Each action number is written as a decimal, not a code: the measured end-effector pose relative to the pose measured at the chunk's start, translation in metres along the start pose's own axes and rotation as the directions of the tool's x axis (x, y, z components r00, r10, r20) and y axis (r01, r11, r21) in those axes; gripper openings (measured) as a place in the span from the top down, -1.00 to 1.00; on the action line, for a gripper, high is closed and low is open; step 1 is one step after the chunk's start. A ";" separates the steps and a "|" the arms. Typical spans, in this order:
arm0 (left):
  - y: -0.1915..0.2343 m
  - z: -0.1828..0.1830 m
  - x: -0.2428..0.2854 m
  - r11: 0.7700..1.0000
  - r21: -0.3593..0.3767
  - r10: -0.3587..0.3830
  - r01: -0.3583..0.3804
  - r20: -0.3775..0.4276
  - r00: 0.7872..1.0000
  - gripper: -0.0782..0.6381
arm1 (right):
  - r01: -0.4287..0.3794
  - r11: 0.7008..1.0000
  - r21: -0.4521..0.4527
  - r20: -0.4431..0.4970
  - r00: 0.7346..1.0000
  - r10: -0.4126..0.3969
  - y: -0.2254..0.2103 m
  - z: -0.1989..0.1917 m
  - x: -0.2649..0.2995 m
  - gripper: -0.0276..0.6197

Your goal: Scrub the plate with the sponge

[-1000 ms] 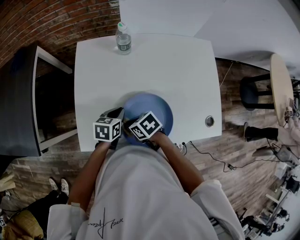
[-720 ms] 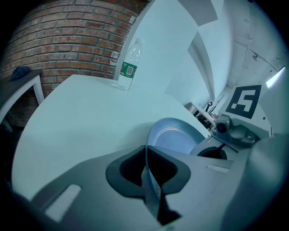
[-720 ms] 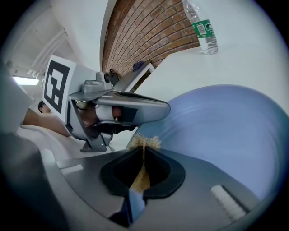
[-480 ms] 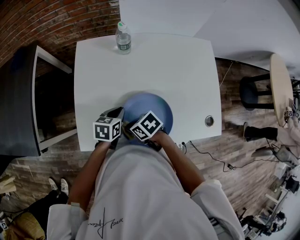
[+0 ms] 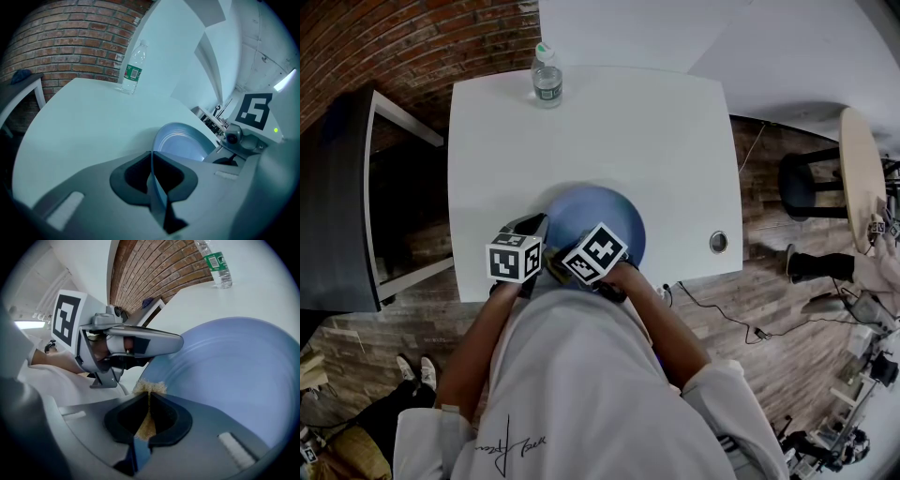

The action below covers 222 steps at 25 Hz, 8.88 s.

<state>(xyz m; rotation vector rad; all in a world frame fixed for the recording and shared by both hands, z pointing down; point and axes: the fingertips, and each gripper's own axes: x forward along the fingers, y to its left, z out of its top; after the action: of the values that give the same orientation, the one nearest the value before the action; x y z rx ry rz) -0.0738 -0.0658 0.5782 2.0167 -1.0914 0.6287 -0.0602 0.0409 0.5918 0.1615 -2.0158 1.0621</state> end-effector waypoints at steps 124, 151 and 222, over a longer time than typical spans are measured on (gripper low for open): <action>0.000 0.001 0.001 1.000 -0.019 -0.007 0.008 0.011 1.000 0.70 | 0.276 0.935 -0.222 -0.300 0.893 -0.335 -0.063 -0.077 -0.083 0.84; 0.002 0.003 0.001 0.999 -0.039 0.012 -0.011 0.024 1.000 0.70 | 0.438 0.892 -0.114 -0.081 0.890 -0.448 -0.079 -0.058 -0.091 0.83; -0.023 0.058 -0.057 0.997 0.080 -0.029 0.005 0.311 0.950 0.42 | 0.379 0.924 -0.045 0.458 0.830 -0.318 -0.046 0.019 -0.127 0.83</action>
<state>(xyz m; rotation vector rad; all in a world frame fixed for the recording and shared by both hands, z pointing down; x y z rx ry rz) -0.0795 -0.0756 0.4947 2.2439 -1.2459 0.3531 0.0311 -0.0338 0.5236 0.7340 -2.3325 0.6895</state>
